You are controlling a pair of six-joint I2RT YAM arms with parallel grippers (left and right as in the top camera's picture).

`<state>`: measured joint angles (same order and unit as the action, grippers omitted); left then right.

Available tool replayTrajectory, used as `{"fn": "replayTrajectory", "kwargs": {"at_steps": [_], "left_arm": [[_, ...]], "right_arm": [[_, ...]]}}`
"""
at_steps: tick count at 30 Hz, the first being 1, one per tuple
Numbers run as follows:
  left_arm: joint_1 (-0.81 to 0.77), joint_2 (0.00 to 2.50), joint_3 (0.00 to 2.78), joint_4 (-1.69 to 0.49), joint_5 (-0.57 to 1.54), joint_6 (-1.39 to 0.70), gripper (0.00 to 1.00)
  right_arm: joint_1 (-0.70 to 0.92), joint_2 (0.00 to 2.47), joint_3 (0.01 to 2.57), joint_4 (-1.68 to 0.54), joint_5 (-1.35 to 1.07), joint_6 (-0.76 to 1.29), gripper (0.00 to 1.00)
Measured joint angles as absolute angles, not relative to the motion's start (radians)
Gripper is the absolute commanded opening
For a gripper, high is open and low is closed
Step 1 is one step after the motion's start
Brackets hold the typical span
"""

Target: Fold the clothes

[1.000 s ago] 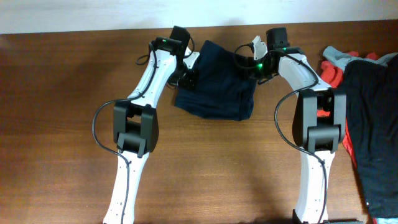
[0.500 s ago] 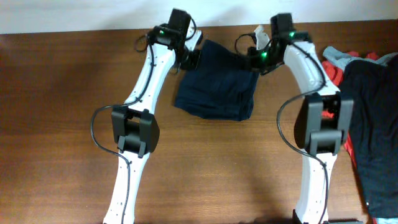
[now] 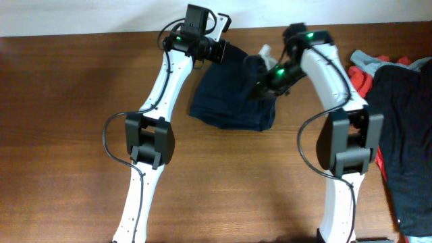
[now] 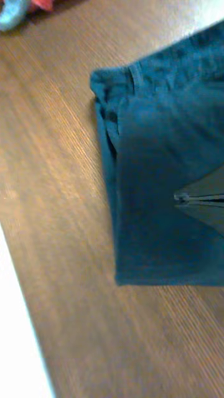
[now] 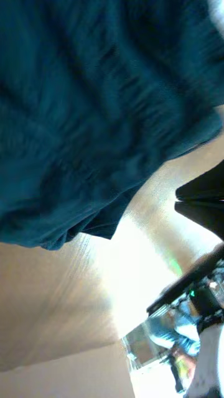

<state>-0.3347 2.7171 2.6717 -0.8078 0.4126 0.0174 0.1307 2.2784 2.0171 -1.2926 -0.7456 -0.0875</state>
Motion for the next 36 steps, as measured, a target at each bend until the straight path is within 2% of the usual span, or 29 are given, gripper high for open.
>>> {"fn": "replayTrajectory", "kwargs": {"at_steps": [5,14,22,27,29,36], "left_arm": [[-0.335,2.786,2.672,-0.790,0.421,0.017,0.00],[-0.334,2.850,2.672,-0.750,0.434,0.017,0.00],[-0.331,2.868,2.707,-0.760,0.445,0.016,0.01],[-0.307,2.872,2.825,-0.834,0.418,-0.001,0.02],[-0.271,2.870,2.915,-0.920,0.403,-0.005,0.06],[-0.142,2.829,3.094,-1.239,0.374,-0.010,0.07]], "right_arm": [[0.183,2.280,1.878,-1.140,-0.757,-0.108,0.04],[0.153,2.281,1.574,-0.944,-0.736,-0.081,0.04],[0.133,2.274,1.522,-0.918,-0.796,-0.028,0.04],[0.130,2.274,1.520,-0.973,-0.785,-0.025,0.04],[0.127,2.272,1.520,-1.002,-0.773,-0.025,0.04],[0.125,2.217,1.519,-1.075,-0.696,-0.035,0.04]]}}
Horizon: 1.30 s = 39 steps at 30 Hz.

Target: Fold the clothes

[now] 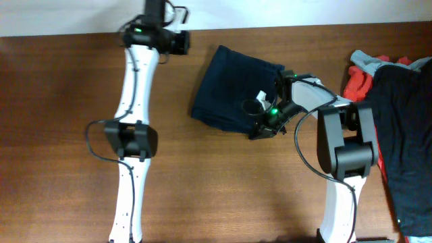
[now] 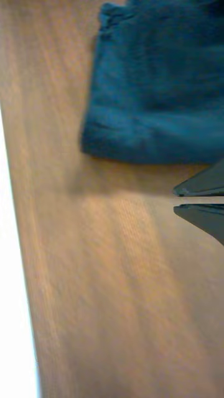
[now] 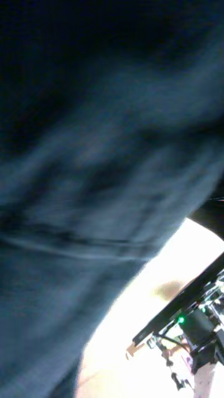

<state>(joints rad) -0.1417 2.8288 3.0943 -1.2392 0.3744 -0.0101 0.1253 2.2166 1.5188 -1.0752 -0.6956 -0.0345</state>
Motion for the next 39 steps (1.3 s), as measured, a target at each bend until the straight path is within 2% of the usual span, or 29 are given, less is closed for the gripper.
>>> {"fn": "replayTrajectory", "kwargs": {"at_steps": [3,5,10,12,13,21,22,23,24,25,27,39], "left_arm": [[-0.121,2.797,3.121,-1.370,0.366,-0.009,0.06],[-0.127,2.781,3.122,-1.447,0.366,-0.009,0.00],[-0.186,2.778,3.121,-1.611,0.359,-0.006,0.00],[-0.223,2.777,3.121,-1.657,0.332,-0.003,0.00],[-0.246,2.777,3.121,-1.679,0.308,-0.001,0.00],[-0.383,2.777,3.107,-1.684,0.220,-0.015,0.00],[-0.397,2.777,3.100,-1.684,0.196,-0.028,0.01],[-0.415,2.777,3.090,-1.685,0.156,-0.049,0.00],[-0.426,2.777,3.083,-1.684,0.138,-0.062,0.00],[-0.440,2.777,3.072,-1.683,0.113,-0.079,0.00],[-0.457,2.777,3.051,-1.675,0.088,-0.100,0.00],[-0.480,2.786,2.817,-1.516,0.043,-0.155,0.00]], "right_arm": [[0.124,2.119,1.519,-1.082,-0.649,-0.038,0.03],[0.123,2.040,1.519,-1.082,-0.612,-0.038,0.04],[0.102,1.857,1.522,-1.100,-0.476,-0.006,0.05],[0.078,1.833,1.522,-1.113,-0.448,0.000,0.13],[0.062,1.830,1.522,-1.120,-0.437,0.006,0.22],[-0.029,1.830,1.522,-1.139,-0.336,0.012,0.24],[-0.039,1.830,1.522,-1.139,-0.326,0.013,0.29],[-0.047,1.830,1.522,-1.141,-0.321,0.015,0.37],[-0.051,1.830,1.522,-1.142,-0.318,0.018,0.51],[-0.054,1.830,1.522,-1.142,-0.313,0.017,0.55],[-0.057,1.830,1.522,-1.142,-0.310,0.017,0.99],[-0.057,1.830,1.522,-1.130,-0.306,0.018,0.99]]}}
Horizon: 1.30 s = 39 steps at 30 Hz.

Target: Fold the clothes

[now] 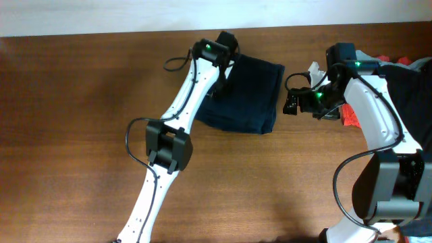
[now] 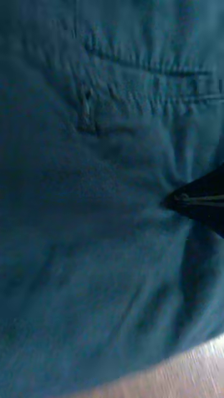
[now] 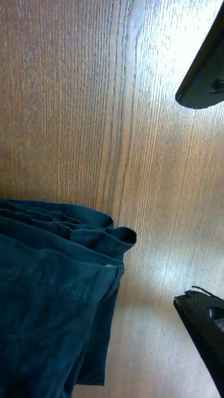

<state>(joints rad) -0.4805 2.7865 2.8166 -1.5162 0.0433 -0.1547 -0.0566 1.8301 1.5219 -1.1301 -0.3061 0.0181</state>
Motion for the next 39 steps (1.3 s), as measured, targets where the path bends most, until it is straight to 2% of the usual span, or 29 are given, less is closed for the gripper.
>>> {"fn": "replayTrajectory", "kwargs": {"at_steps": [4,9,20,24,32,39], "left_arm": [[-0.485,2.790,2.768,-1.506,0.043,-0.173,0.00],[-0.512,2.790,2.759,-1.597,0.058,-0.205,0.00],[-0.581,2.791,2.822,-1.689,0.212,-0.244,0.00],[-0.539,2.790,2.936,-1.687,0.223,-0.245,0.10],[-0.430,2.767,3.028,-1.542,0.139,-0.227,0.11],[-0.425,2.767,2.976,-1.409,0.074,-0.225,0.11]], "right_arm": [[-0.057,1.830,1.522,-1.130,-0.306,0.019,0.99],[-0.057,1.830,1.522,-1.130,-0.306,0.019,0.99],[-0.057,1.830,1.522,-1.130,-0.306,0.019,0.99],[-0.057,1.830,1.522,-1.130,-0.306,0.019,0.99],[-0.057,1.830,1.522,-1.130,-0.306,0.019,0.99],[-0.057,1.830,1.522,-1.130,-0.306,0.018,0.99]]}}
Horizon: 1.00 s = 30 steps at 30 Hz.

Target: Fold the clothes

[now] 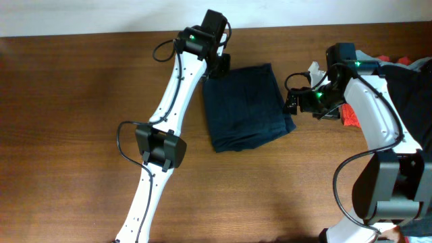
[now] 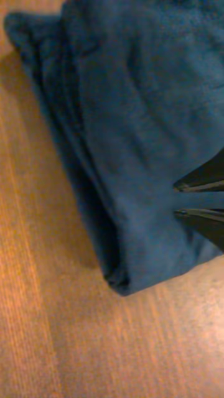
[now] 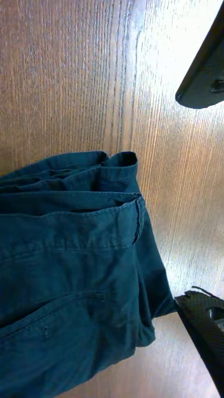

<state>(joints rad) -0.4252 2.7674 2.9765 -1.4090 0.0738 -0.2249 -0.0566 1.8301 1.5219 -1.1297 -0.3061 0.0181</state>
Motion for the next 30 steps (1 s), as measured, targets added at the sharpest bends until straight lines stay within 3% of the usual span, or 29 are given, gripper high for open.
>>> {"fn": "replayTrajectory", "kwargs": {"at_steps": [14,20,21,30], "left_arm": [[-0.426,2.758,2.688,-1.190,-0.067,-0.224,0.05],[-0.424,2.742,2.726,-1.230,-0.081,-0.222,0.12],[-0.424,2.728,2.733,-1.245,-0.085,-0.221,0.00],[-0.424,2.497,2.785,-1.409,-0.075,-0.158,0.00]], "right_arm": [[-0.057,1.830,1.522,-1.130,-0.306,0.019,0.99],[-0.057,1.830,1.522,-1.130,-0.306,0.018,0.99],[-0.057,1.830,1.522,-1.130,-0.306,0.019,0.99],[-0.057,1.830,1.522,-1.130,-0.306,0.019,0.99]]}}
